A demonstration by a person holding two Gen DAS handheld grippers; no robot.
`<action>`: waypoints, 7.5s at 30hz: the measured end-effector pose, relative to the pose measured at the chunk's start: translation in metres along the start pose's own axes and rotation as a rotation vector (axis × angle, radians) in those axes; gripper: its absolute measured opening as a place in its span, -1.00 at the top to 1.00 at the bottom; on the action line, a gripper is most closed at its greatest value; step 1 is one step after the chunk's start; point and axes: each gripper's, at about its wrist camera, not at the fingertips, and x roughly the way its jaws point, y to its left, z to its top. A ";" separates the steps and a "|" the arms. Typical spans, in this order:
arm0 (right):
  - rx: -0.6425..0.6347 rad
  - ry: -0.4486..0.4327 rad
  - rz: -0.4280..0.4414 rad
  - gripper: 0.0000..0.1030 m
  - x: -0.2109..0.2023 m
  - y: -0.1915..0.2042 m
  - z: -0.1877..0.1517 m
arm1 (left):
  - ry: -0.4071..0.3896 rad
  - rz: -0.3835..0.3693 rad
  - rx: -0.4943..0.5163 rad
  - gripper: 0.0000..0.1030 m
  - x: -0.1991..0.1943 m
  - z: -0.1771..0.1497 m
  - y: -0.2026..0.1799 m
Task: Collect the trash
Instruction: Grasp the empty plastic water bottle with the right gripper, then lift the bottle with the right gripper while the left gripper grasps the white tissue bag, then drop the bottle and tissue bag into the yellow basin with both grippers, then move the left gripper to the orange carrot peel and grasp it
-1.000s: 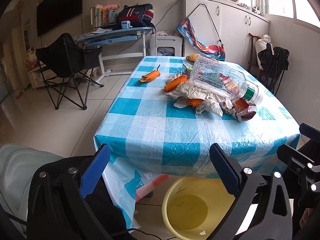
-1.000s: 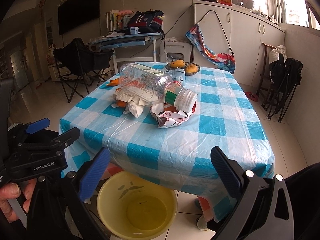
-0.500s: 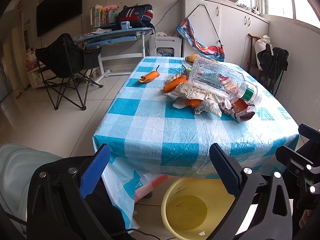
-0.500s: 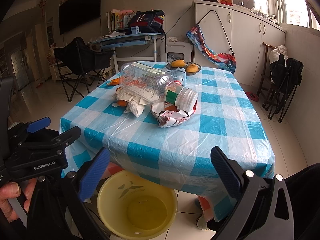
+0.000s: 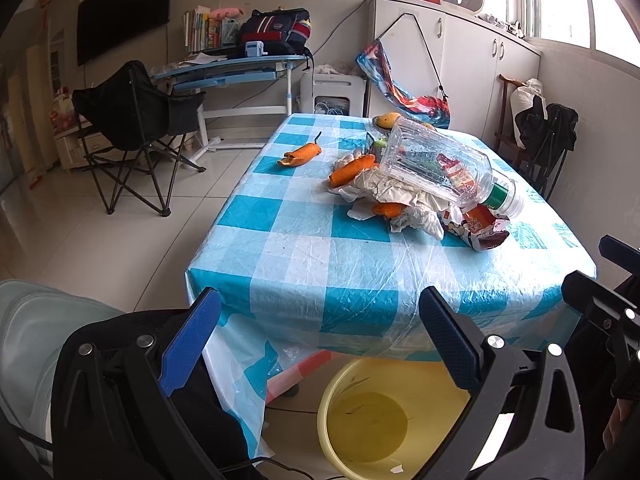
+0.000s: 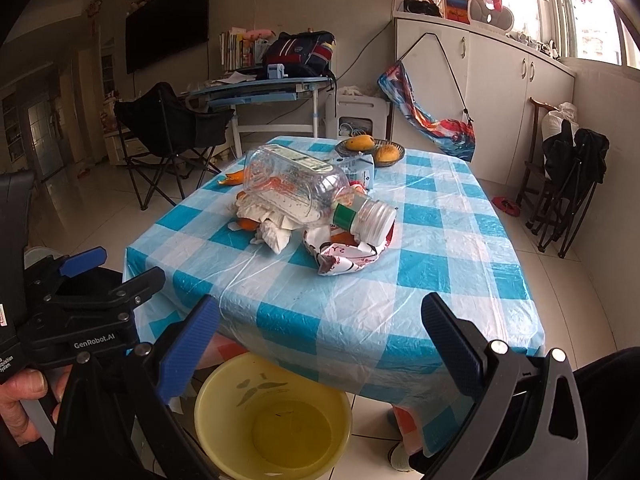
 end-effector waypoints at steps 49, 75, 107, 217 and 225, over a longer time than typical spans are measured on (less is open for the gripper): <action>-0.269 0.182 0.305 -0.08 0.135 -0.003 0.122 | 0.049 -0.014 -0.066 -0.86 0.022 -0.003 0.014; 0.452 0.026 0.574 -0.09 0.115 -0.127 0.097 | 0.131 -0.043 0.021 -0.35 0.142 0.095 -0.058; 0.248 0.163 0.668 -0.09 0.047 -0.027 0.026 | 0.034 -0.215 -0.194 0.45 0.032 0.034 0.014; 0.198 0.251 0.250 -0.36 0.055 -0.009 -0.020 | 0.006 -0.122 -0.119 -0.34 0.003 -0.008 0.016; 0.207 0.213 0.255 -0.36 0.052 -0.010 -0.016 | -0.014 -0.119 -0.154 -0.34 0.006 0.002 0.020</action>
